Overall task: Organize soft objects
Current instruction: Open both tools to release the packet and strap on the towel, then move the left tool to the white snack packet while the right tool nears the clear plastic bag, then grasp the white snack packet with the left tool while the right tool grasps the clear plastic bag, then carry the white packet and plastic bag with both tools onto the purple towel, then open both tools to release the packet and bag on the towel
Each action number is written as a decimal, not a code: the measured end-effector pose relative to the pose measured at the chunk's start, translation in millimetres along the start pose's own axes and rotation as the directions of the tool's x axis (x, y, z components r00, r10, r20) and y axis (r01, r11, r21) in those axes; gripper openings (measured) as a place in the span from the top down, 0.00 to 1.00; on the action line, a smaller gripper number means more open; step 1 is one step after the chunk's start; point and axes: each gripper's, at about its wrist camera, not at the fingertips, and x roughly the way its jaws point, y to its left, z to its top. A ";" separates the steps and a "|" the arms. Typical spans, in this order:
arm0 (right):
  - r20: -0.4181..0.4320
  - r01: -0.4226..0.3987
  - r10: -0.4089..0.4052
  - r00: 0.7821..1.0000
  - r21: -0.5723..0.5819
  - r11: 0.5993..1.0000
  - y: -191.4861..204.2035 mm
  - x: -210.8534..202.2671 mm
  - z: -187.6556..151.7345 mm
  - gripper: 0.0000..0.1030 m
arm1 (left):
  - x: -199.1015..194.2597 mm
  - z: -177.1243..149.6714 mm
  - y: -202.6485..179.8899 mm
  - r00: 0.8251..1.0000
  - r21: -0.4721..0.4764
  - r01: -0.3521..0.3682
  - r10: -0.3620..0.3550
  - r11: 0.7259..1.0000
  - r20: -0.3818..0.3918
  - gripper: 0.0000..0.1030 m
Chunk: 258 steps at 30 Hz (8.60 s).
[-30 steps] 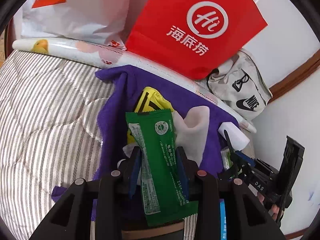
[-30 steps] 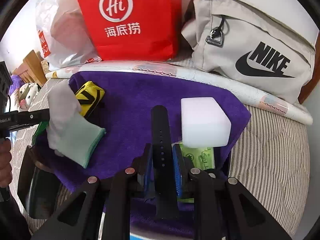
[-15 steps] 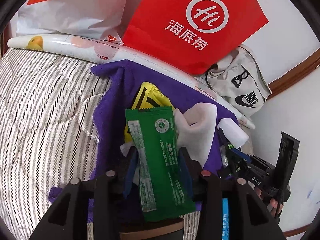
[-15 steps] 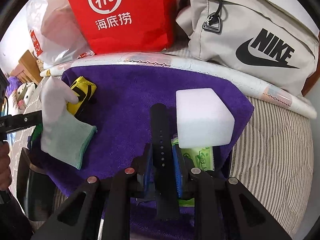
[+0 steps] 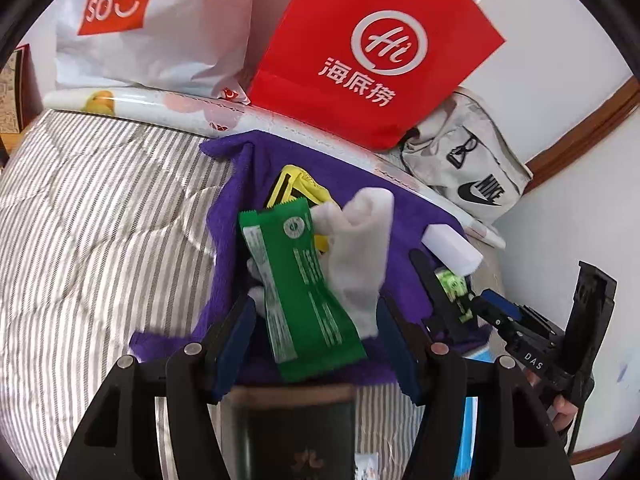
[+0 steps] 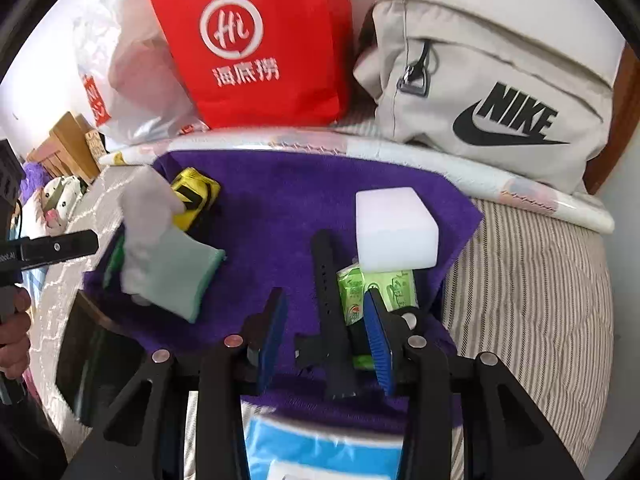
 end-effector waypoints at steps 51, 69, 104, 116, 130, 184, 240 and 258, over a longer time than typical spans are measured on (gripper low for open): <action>0.021 -0.112 0.112 0.993 -0.025 0.993 67.6 -88.1 -242.4 0.60 | 8.1 -201.7 -60.1 0.979 0.275 -0.175 0.197 0.945 -0.055 0.41; -0.045 -0.125 0.123 0.991 -0.039 0.991 72.3 -67.9 -260.3 0.60 | 4.2 -203.5 -56.4 0.989 0.280 -0.142 0.151 0.949 -0.010 0.80; 0.006 -0.110 0.111 0.994 -0.113 0.988 153.9 -30.7 -222.2 0.25 | -37.9 -202.8 22.2 1.000 0.172 -0.024 0.022 0.985 0.013 0.93; 0.057 0.015 -0.006 0.998 -0.156 0.988 183.6 -16.8 -222.7 0.10 | -28.8 -195.4 31.0 0.999 0.148 -0.043 0.038 0.988 0.037 0.90; 0.140 0.006 0.021 0.990 -0.193 0.981 159.3 -47.1 -256.5 0.95 | -44.8 -210.4 30.1 0.997 0.126 0.008 -0.017 0.992 0.073 0.94; 0.301 0.027 -0.005 0.954 -0.069 0.997 41.3 -138.4 -129.6 0.97 | -69.6 -96.0 -45.5 0.991 0.109 0.061 -0.073 0.992 0.115 0.95; 0.054 0.033 -0.028 0.998 -0.097 0.995 6.6 15.7 -4.0 0.48 | 61.0 -4.0 -78.9 0.995 0.155 -0.038 0.051 0.987 -0.084 0.49; 0.160 0.066 -0.061 0.985 -0.030 0.997 21.7 -77.4 -43.2 0.47 | -12.0 -38.4 -75.3 0.992 0.148 -0.117 0.109 0.982 0.056 0.43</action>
